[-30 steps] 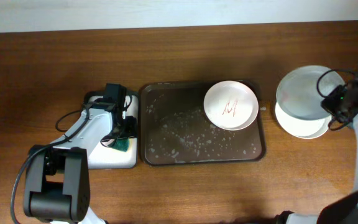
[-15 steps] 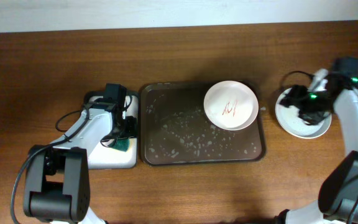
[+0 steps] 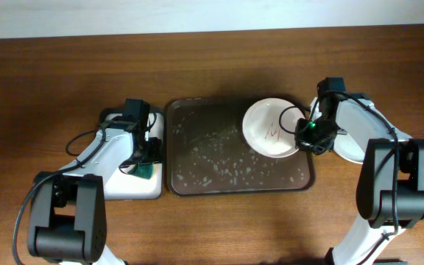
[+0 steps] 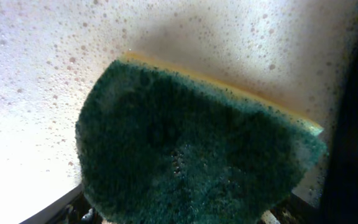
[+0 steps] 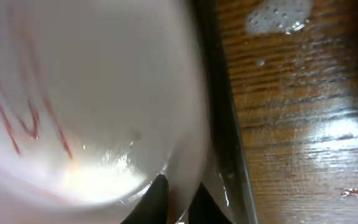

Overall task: Clean dirty plates on tray and stack at the side
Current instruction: 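Reach the right gripper to the pink plate rim and grip it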

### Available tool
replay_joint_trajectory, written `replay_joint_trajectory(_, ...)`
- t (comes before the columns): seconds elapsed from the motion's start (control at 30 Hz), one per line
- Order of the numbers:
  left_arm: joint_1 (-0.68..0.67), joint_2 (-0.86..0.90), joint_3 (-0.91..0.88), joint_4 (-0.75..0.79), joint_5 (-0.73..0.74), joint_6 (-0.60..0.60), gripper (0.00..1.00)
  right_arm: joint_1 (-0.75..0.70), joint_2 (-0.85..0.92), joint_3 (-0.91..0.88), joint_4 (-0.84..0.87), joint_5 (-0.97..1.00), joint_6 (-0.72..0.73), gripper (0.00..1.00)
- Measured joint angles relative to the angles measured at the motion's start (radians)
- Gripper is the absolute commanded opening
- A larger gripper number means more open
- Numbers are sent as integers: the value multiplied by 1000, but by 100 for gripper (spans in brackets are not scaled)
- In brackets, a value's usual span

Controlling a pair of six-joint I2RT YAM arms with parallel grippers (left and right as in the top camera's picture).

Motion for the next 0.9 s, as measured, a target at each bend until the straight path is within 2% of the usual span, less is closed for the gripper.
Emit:
replay_joint_trajectory(0.1,0,0,0,0,0,0,73,11,0,0,-14,-40,7,4)
replay_joint_trajectory(0.23,0,0,0,0,0,0,73,149,0,-1,-14,-89,26,4)
replay_joint_trajectory(0.27,0,0,0,0,0,0,73,184,0,-1,-11,-93,40,13)
replay_joint_trajectory(0.33,0,0,0,0,0,0,72,234,0,-1,12,-97,71,13)
replay_joint_trajectory(0.43,0,0,0,0,0,0,60,254,0,-1,13,-99,74,14)
replay_joint_trajectory(0.47,0,0,0,-1,0,0,62,254,0,-1,13,-99,76,14)
replay_joint_trajectory(0.5,0,0,1,-16,0,0,70,254,0,-1,13,-99,76,14)
replay_joint_trajectory(0.67,0,0,7,-145,0,0,67,254,0,-1,13,-99,76,13)
replay_joint_trajectory(0.7,0,0,7,-163,0,0,53,254,0,-1,13,-99,77,14)
replay_joint_trajectory(0.73,0,0,7,-173,0,0,31,254,0,-1,13,-99,78,13)
replay_joint_trajectory(0.77,0,0,7,-182,0,0,15,254,0,-1,13,-99,78,13)
replay_joint_trajectory(0.83,0,0,7,-196,0,0,0,254,0,-1,13,-99,78,13)
replay_joint_trajectory(0.9,0,0,8,-198,1,0,0,254,0,-1,13,-99,79,13)
